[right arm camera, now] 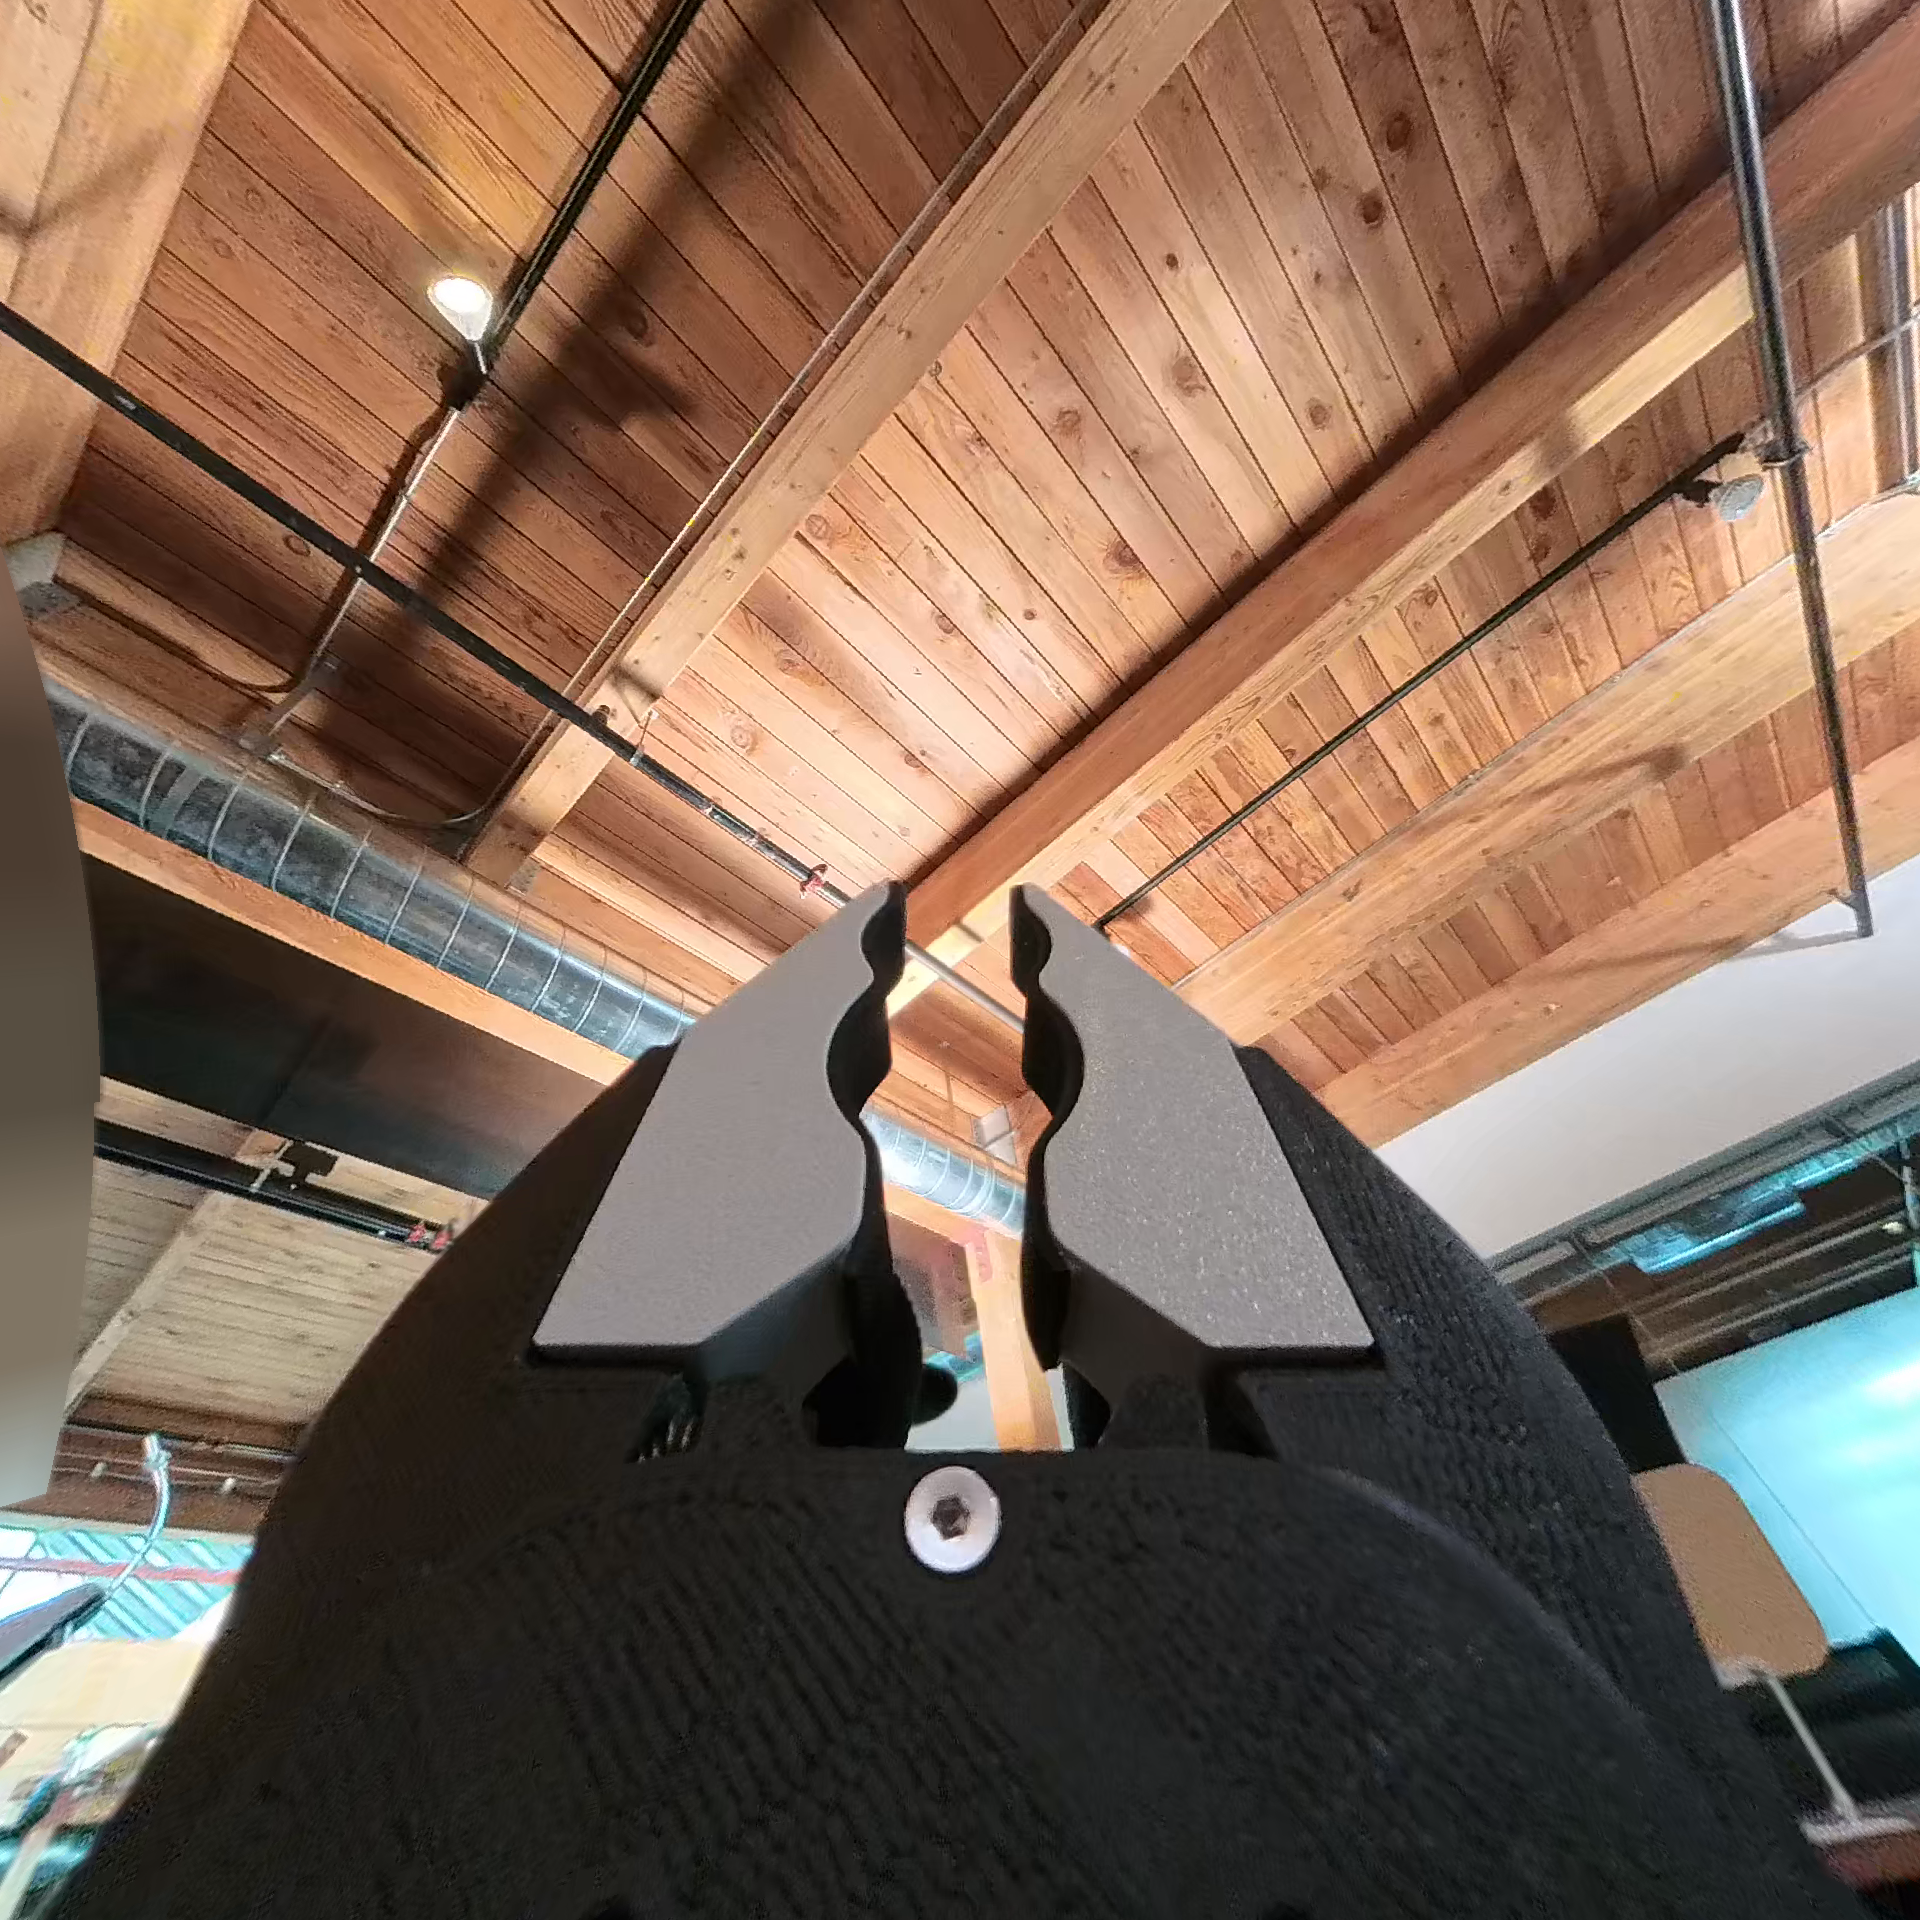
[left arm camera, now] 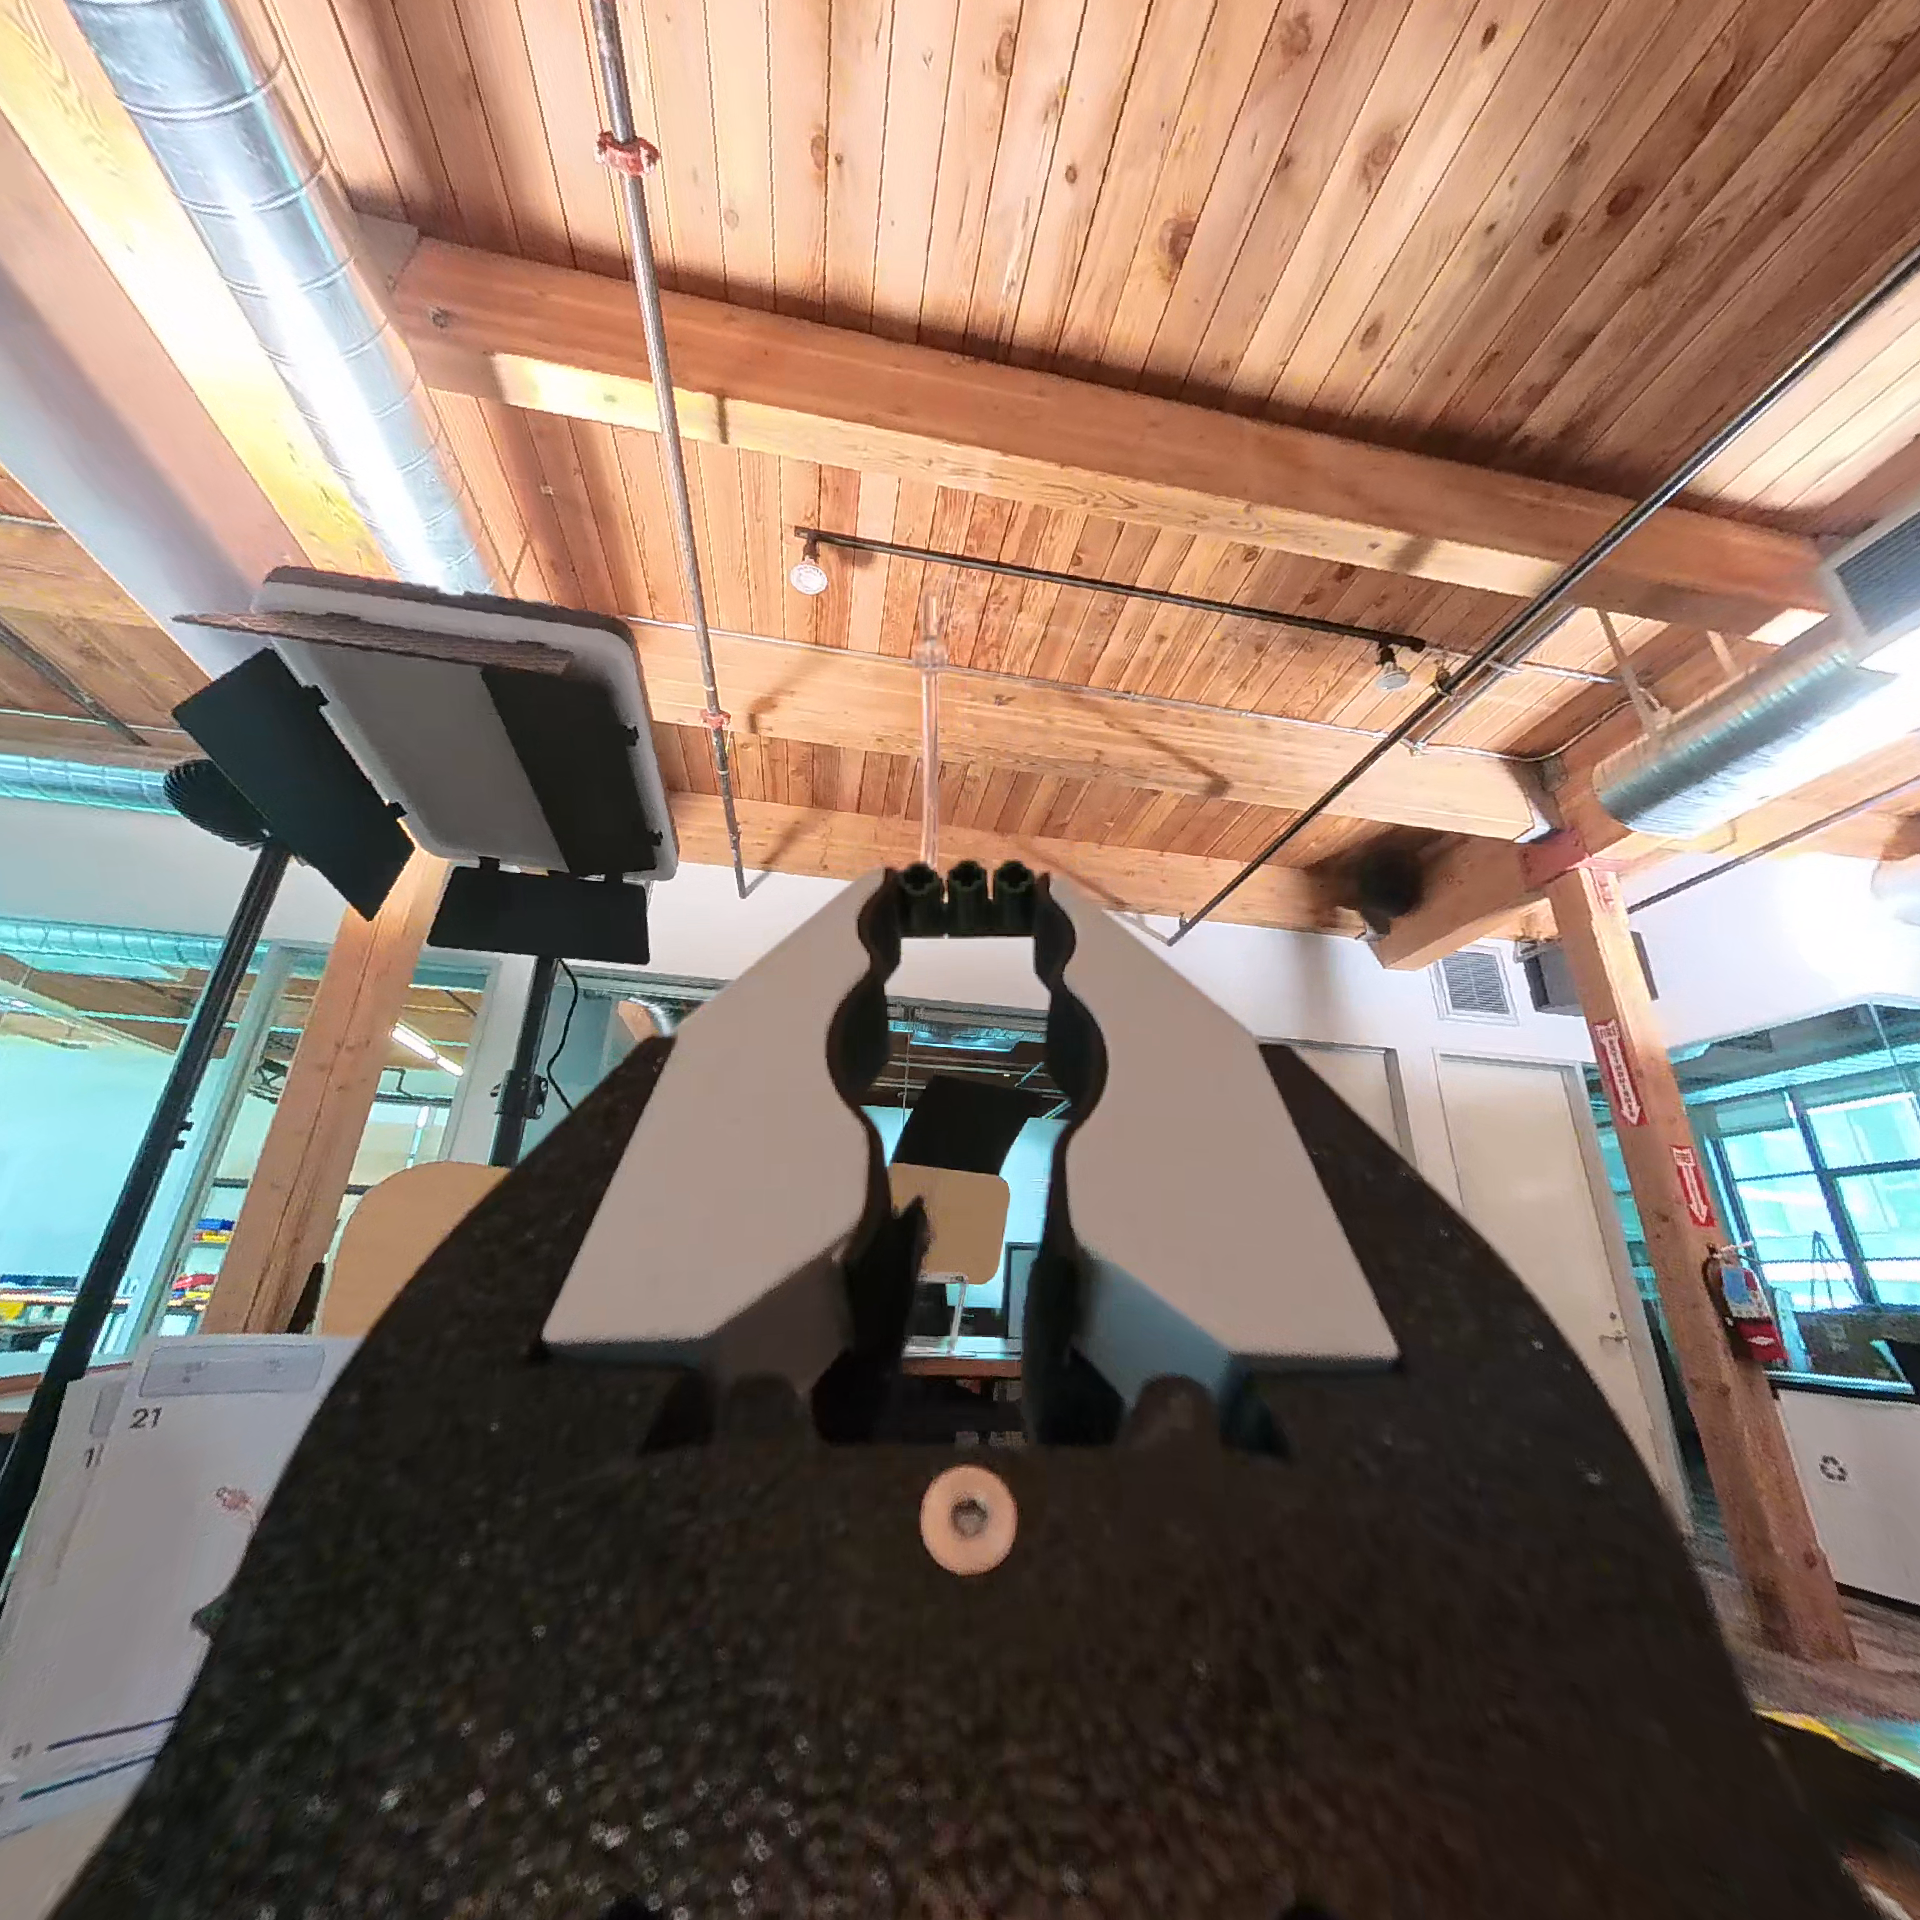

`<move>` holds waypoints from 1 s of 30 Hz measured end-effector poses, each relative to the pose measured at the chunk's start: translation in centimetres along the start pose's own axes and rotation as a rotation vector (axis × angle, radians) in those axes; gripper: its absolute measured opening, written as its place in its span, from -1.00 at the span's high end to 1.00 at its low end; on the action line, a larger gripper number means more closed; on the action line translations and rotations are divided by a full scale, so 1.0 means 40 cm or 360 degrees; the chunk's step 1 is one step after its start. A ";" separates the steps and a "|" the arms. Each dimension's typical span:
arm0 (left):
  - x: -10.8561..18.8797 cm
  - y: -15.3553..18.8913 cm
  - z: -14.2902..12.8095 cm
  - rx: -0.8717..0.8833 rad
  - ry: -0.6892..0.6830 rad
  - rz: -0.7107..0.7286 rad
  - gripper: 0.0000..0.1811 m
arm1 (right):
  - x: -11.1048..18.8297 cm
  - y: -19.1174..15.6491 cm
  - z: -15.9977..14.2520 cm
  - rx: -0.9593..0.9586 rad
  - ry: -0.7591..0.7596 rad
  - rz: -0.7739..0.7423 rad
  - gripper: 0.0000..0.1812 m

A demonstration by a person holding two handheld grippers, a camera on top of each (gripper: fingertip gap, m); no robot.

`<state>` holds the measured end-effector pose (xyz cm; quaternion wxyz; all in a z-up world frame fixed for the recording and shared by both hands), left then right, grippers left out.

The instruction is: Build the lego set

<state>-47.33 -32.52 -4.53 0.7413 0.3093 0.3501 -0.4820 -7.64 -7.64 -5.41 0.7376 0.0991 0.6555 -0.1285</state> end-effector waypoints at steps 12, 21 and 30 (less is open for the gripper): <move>-0.012 0.005 -0.027 0.0069 -0.0050 -0.0063 0.75 | -0.010 -0.001 -0.012 -0.0022 -0.0100 0.0013 0.80; -0.042 0.083 -0.080 0.0148 -0.0188 -0.0307 0.75 | -0.020 0.018 0.209 0.0334 -0.0511 -0.0097 0.80; -0.032 0.040 -0.071 0.0216 -0.0173 -0.0267 0.75 | 0.062 0.075 0.274 0.0598 -0.1571 -0.0173 0.93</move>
Point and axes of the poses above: each gripper's, where its closed fingertips meet, x back along the fingers, z out of its top, y = z × x across the jaws, the point moved 7 cm from there along x, back along the fingers, and after that the axes turned 6 degrees about z, right-handed, at the moved point
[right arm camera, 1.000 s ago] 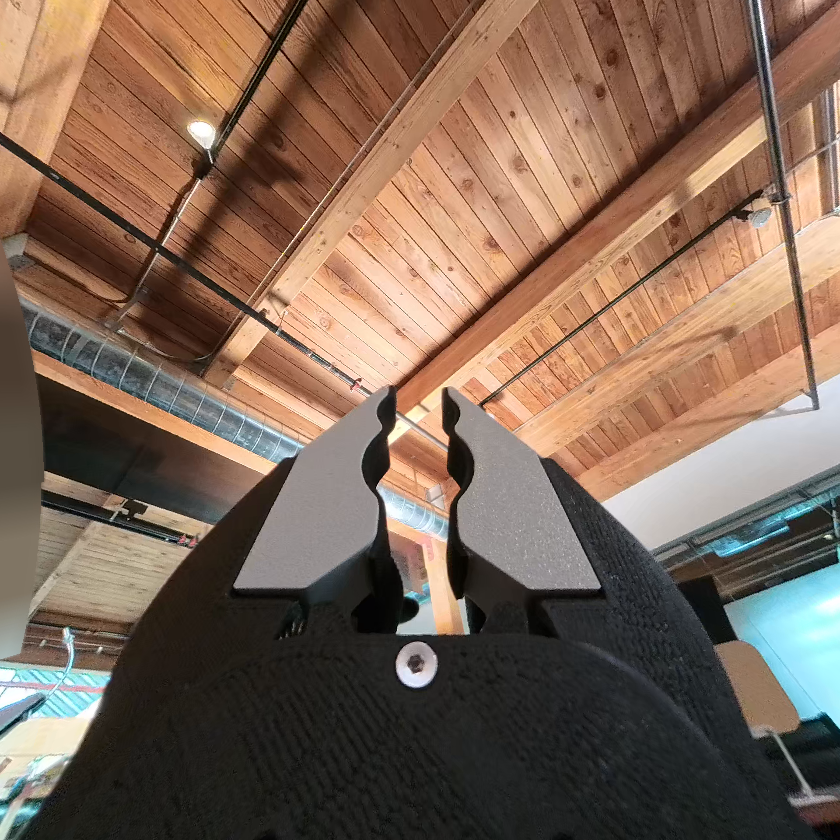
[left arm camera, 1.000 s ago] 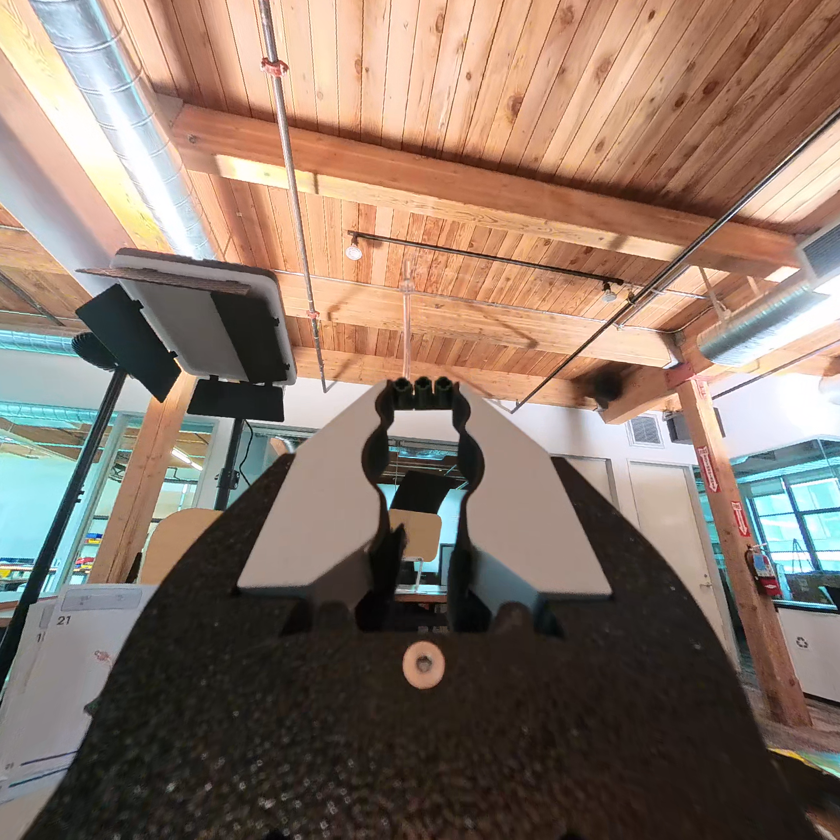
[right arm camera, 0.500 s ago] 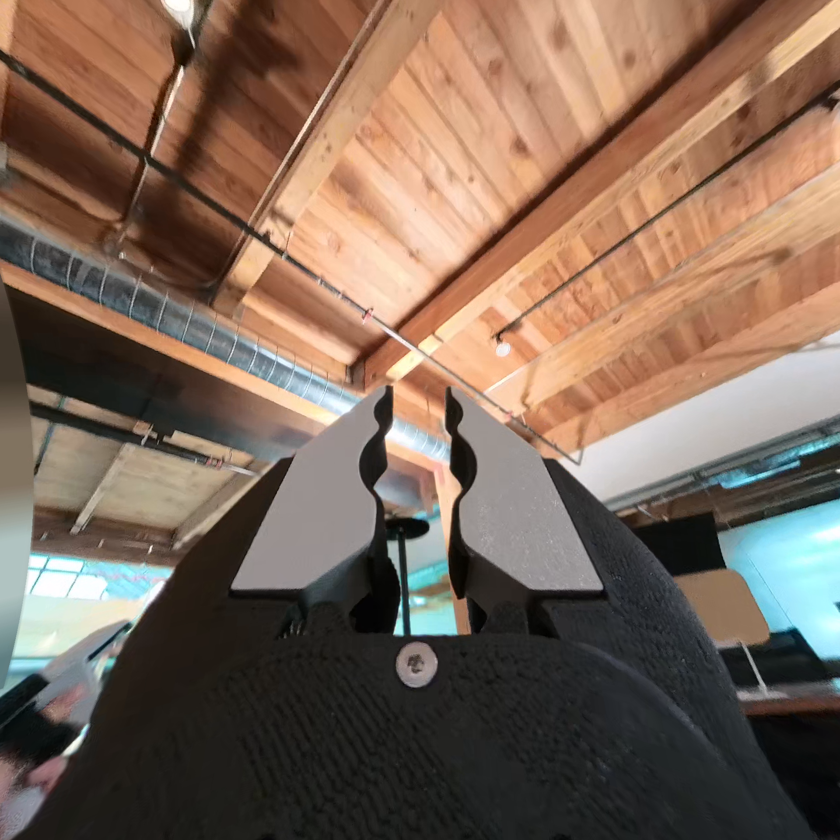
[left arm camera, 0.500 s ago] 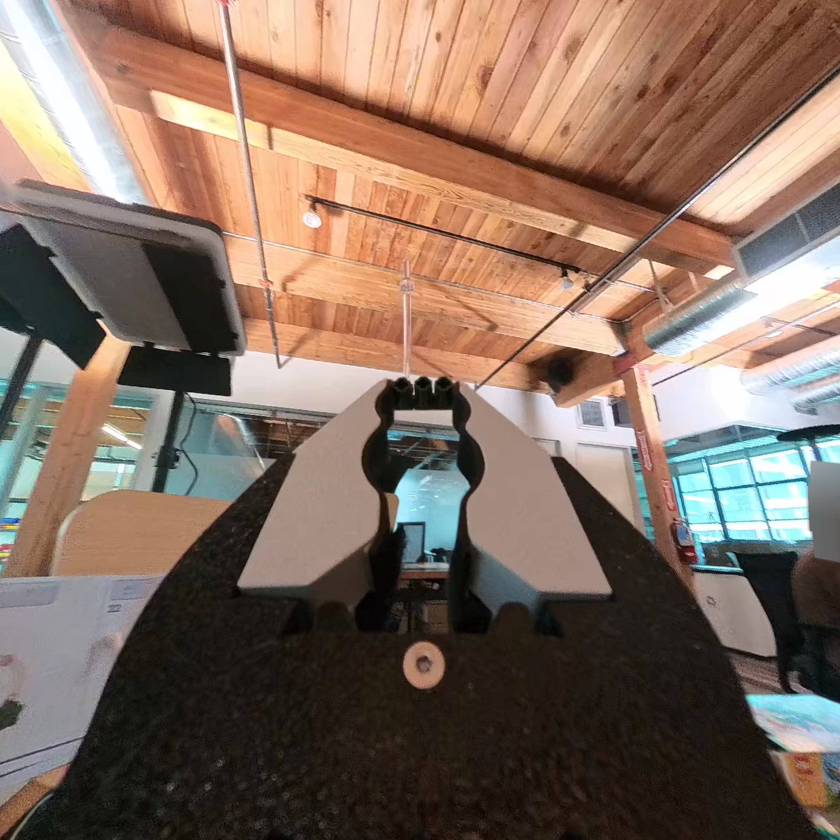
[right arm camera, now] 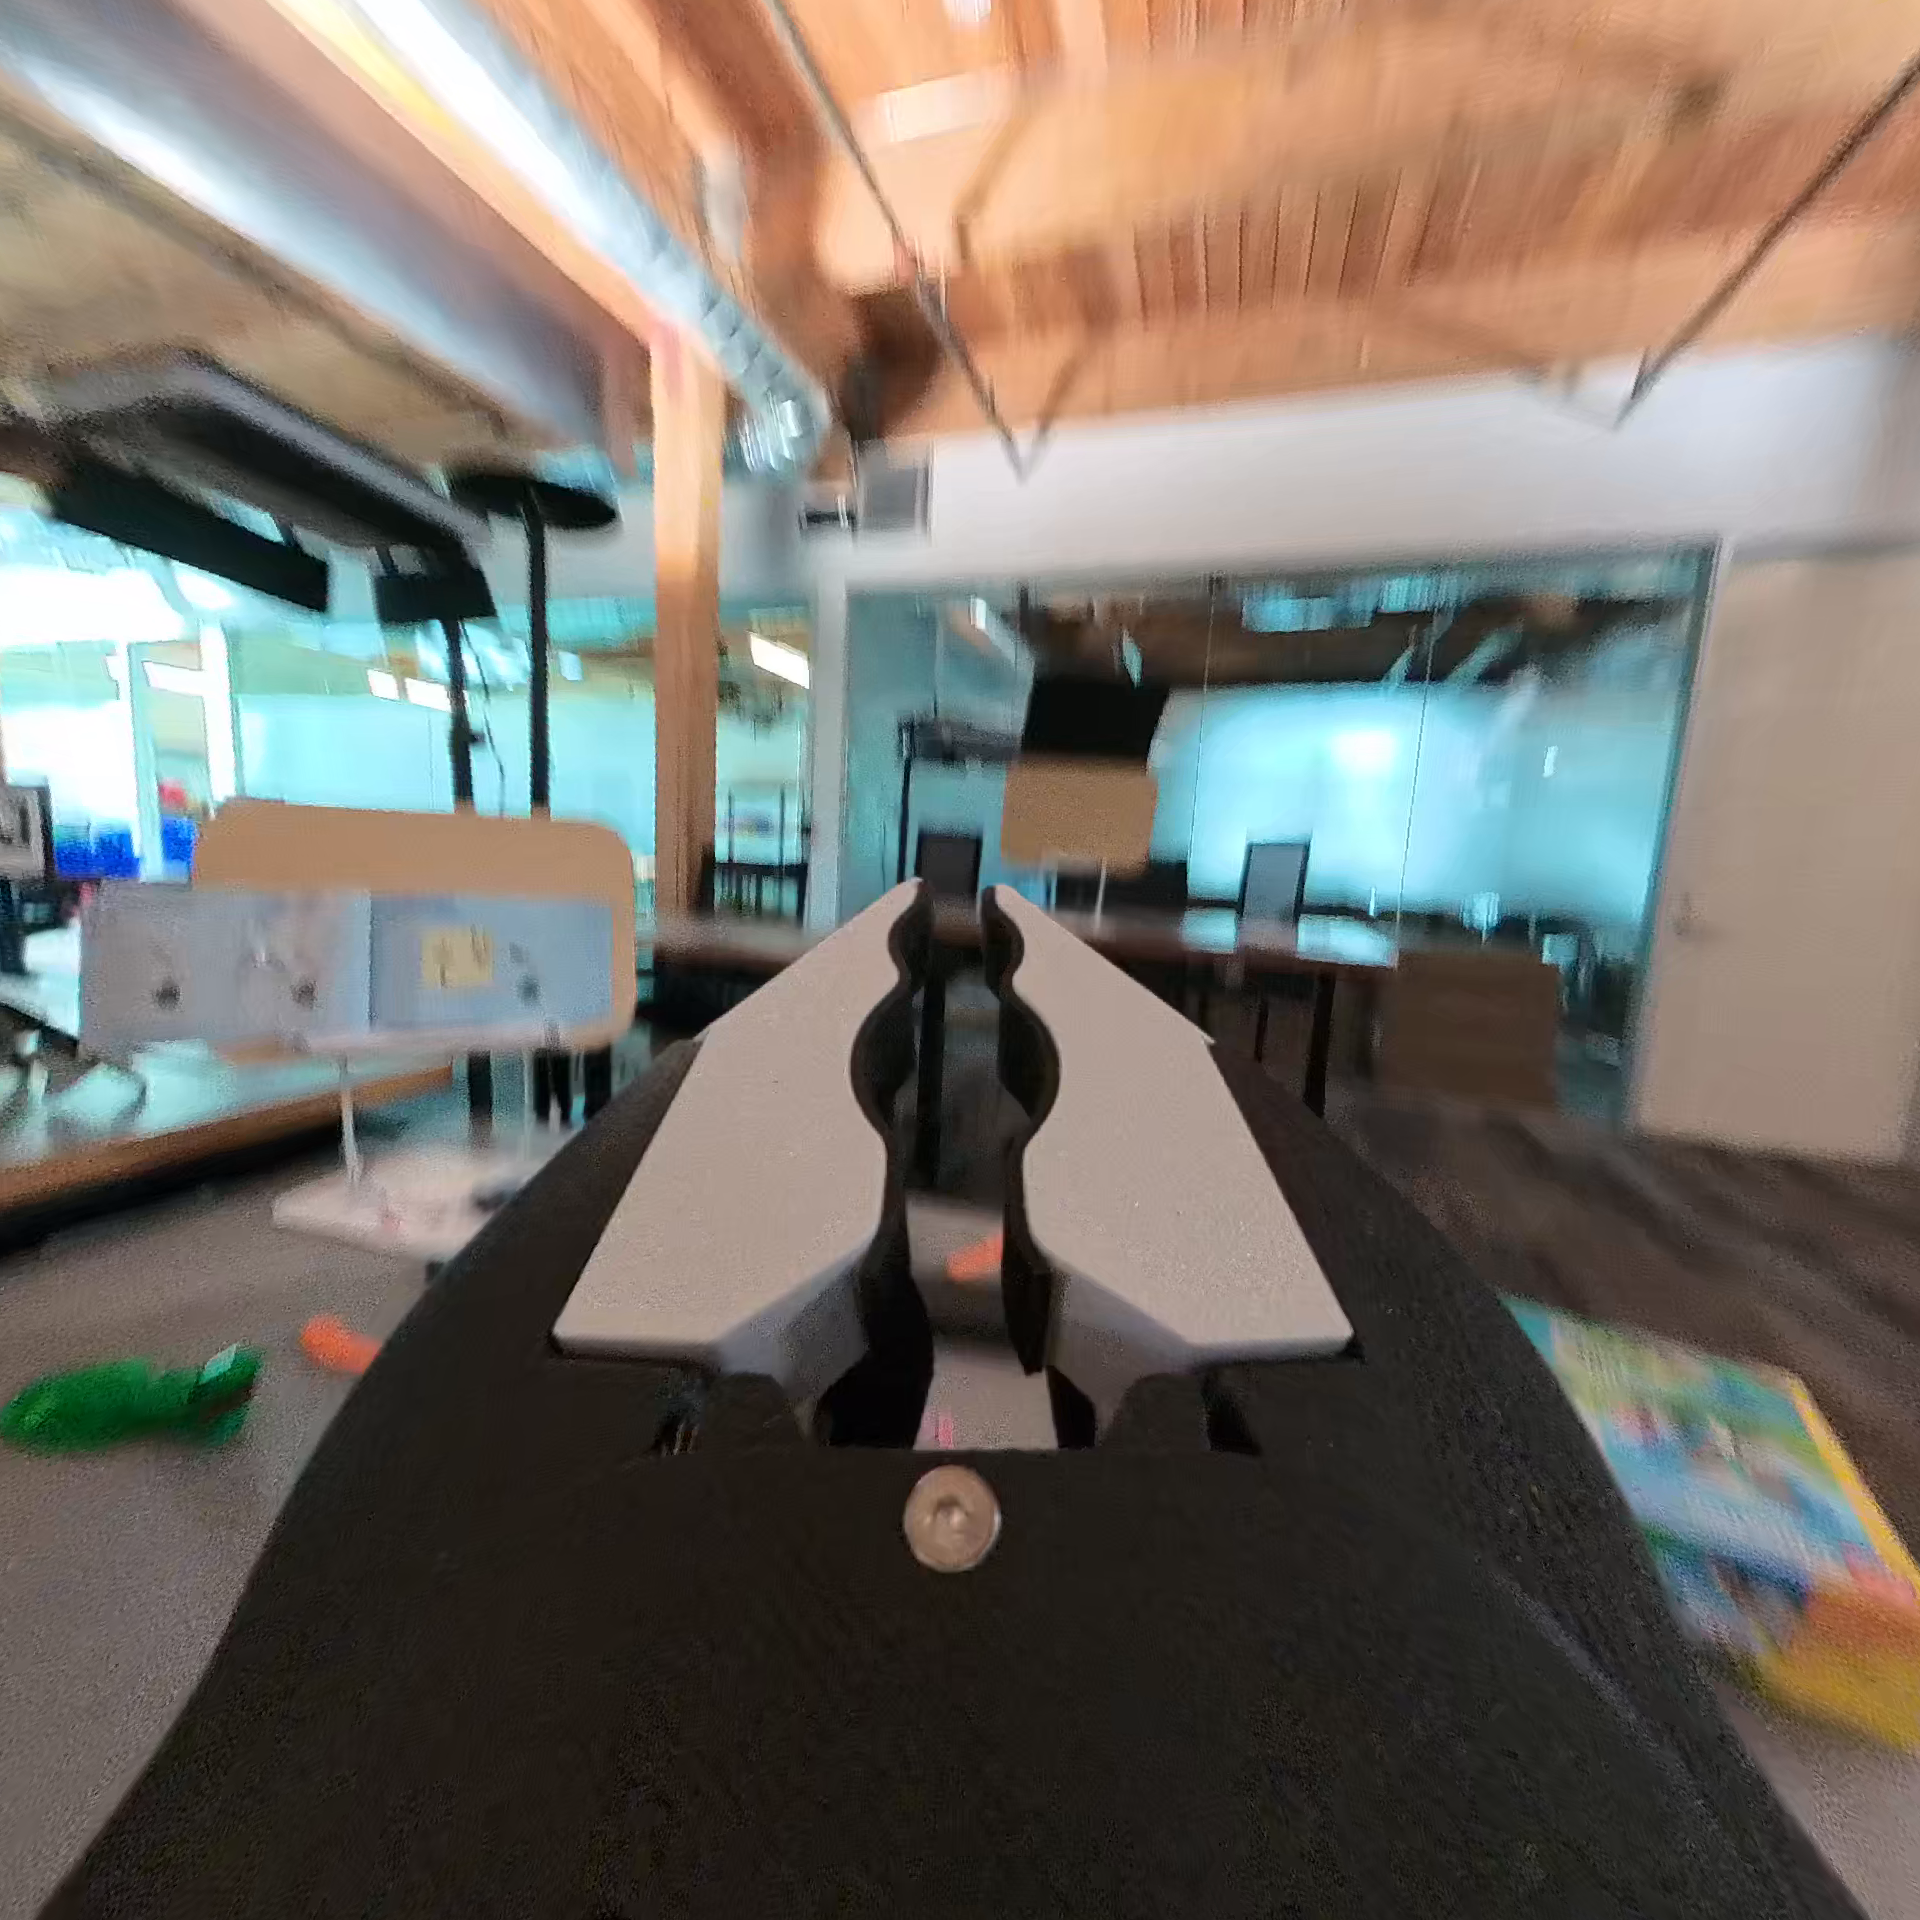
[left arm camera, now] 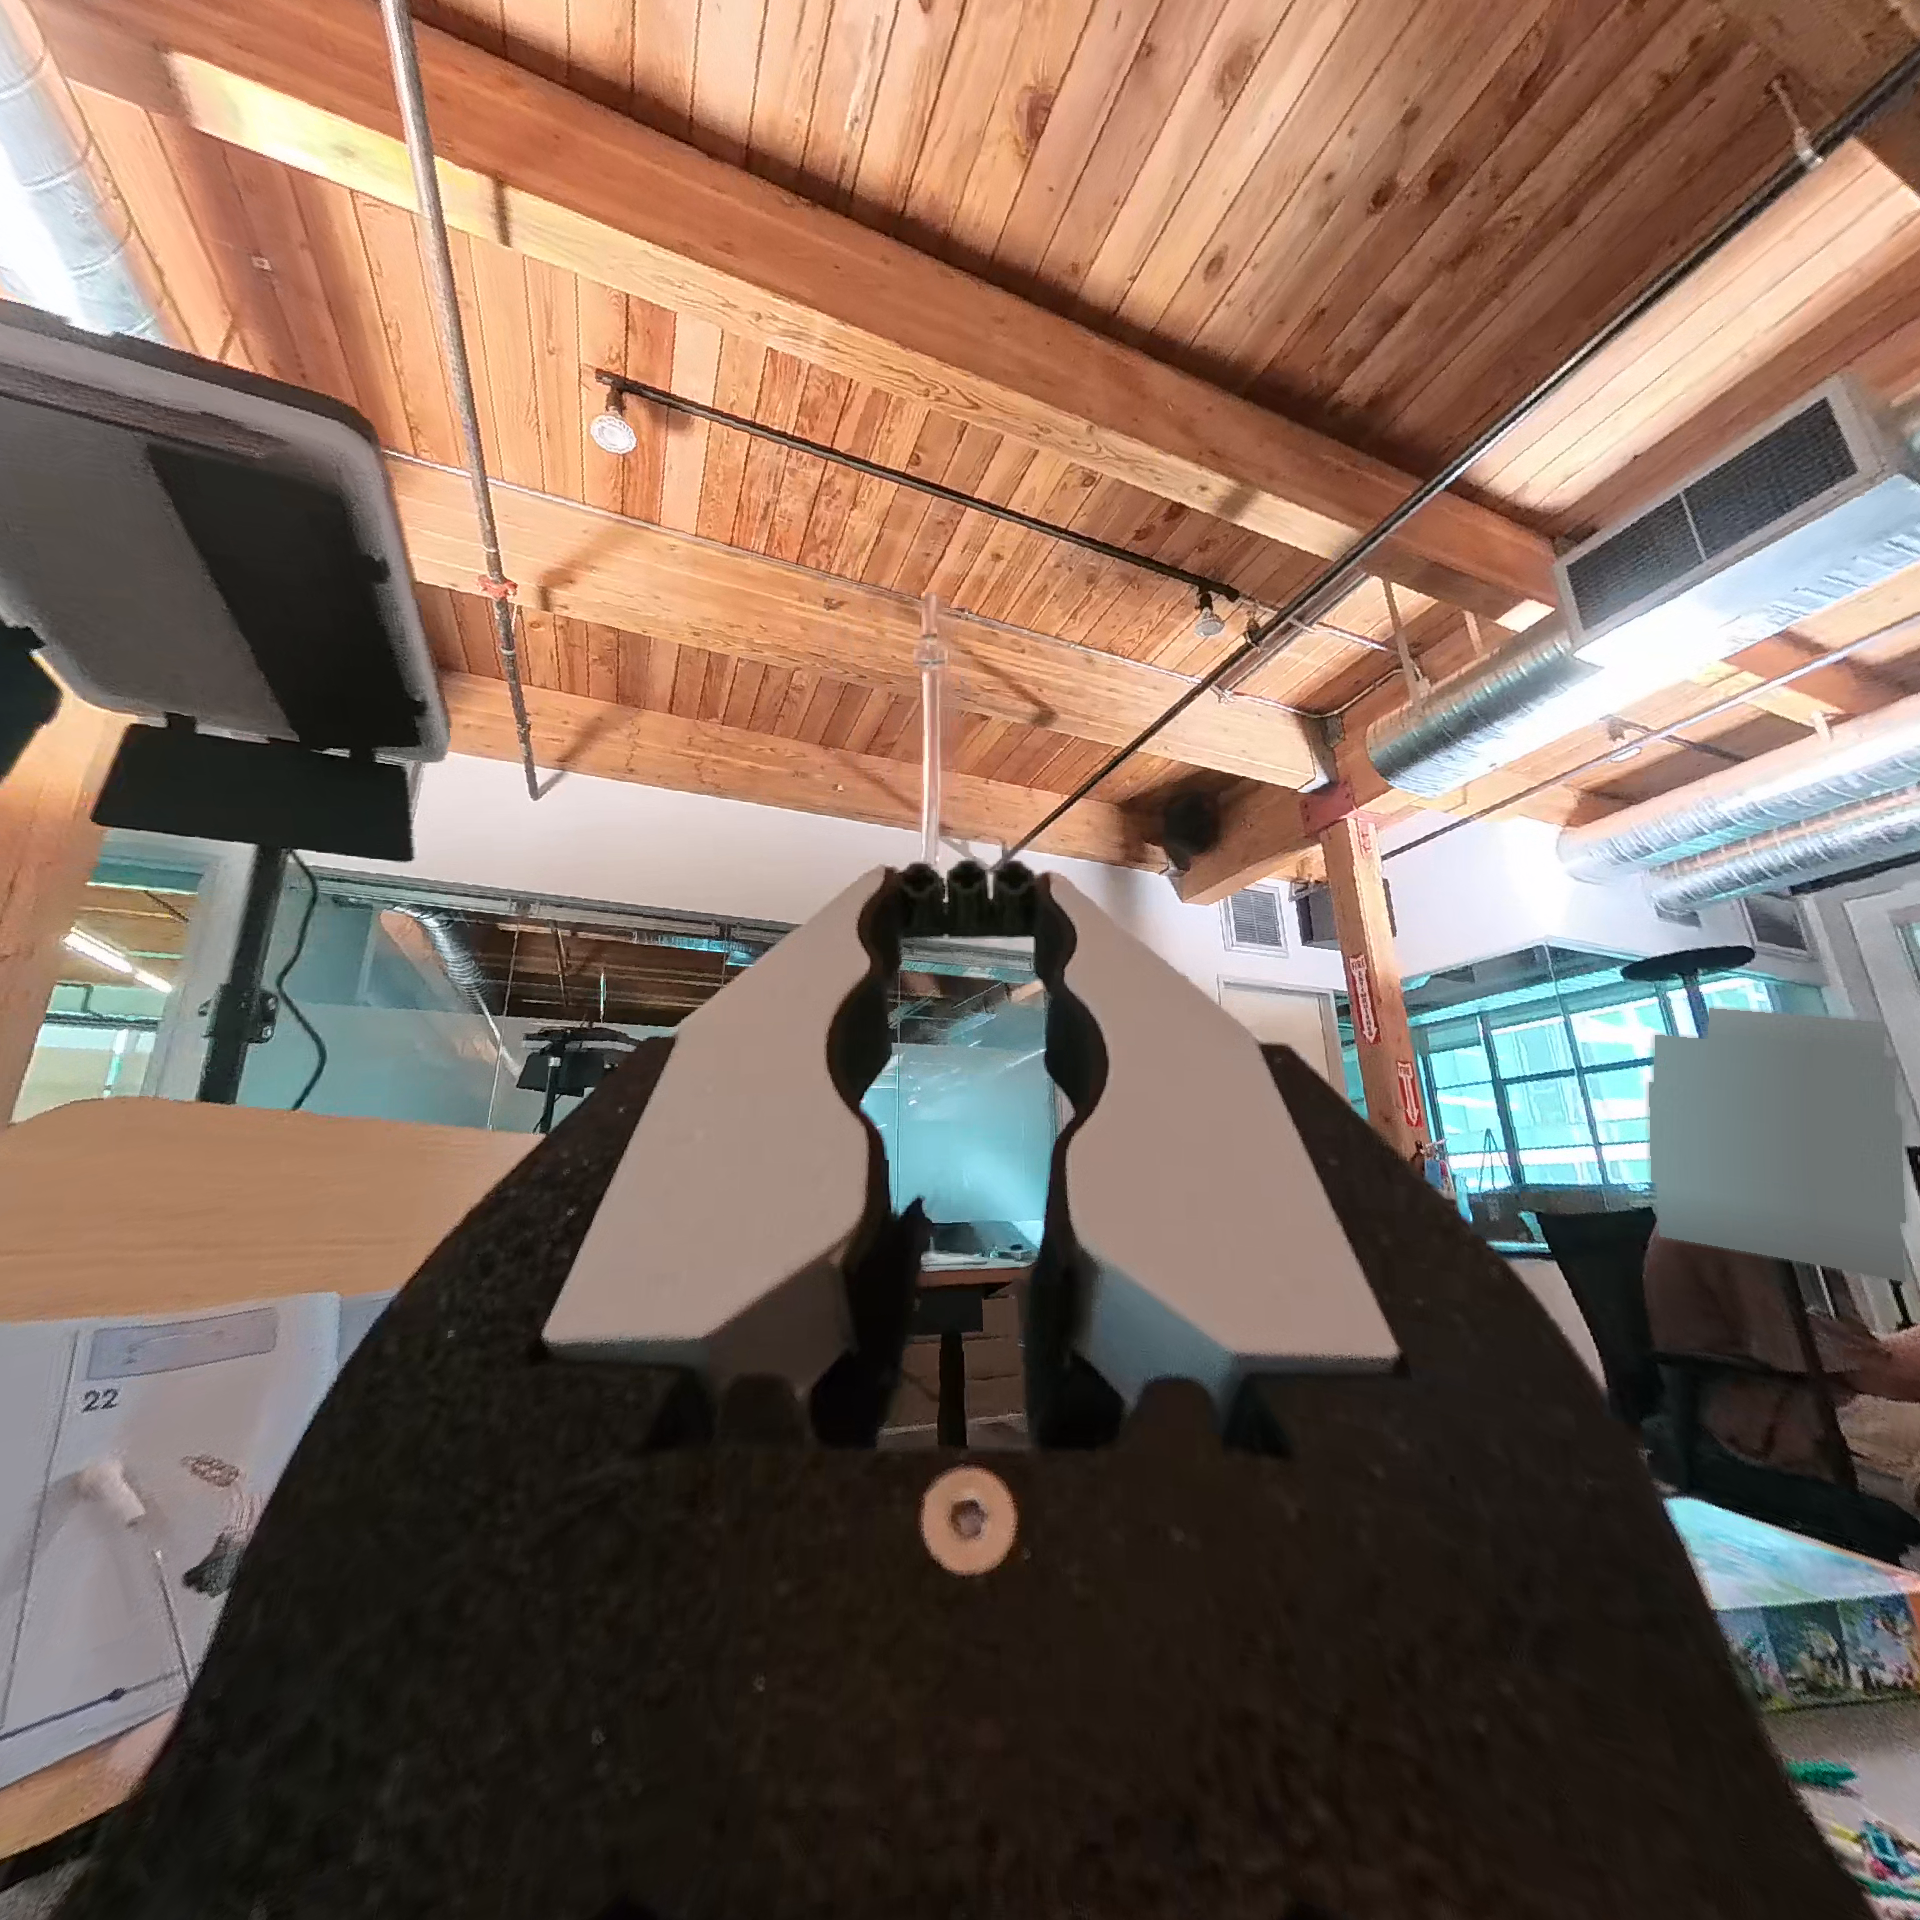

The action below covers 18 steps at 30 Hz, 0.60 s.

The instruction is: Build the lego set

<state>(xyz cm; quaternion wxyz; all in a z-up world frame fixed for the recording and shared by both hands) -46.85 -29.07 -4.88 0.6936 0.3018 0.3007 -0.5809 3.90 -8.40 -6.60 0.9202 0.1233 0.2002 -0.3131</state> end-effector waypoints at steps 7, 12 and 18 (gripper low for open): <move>0.010 -0.019 0.008 0.0114 -0.0047 -0.0079 0.75 | 0.049 0.102 -0.230 -0.0137 -0.0976 0.0058 0.95; 0.007 -0.004 0.011 0.0117 -0.0054 -0.0160 0.75 | 0.044 0.155 -0.474 -0.0434 -0.1870 -0.0018 0.94; 0.004 0.020 0.012 0.0091 -0.0068 -0.0253 0.75 | 0.046 0.200 -0.607 -0.1103 -0.2245 -0.0103 0.94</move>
Point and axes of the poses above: each gripper's, where its closed fingertips meet, x back along the fingers, z out of its top, y = z × x across the jaws, the point moved 7 cm from there along x, back along the fingers, and after that the axes turned 6 degrees about z, right-handed, at the moved point
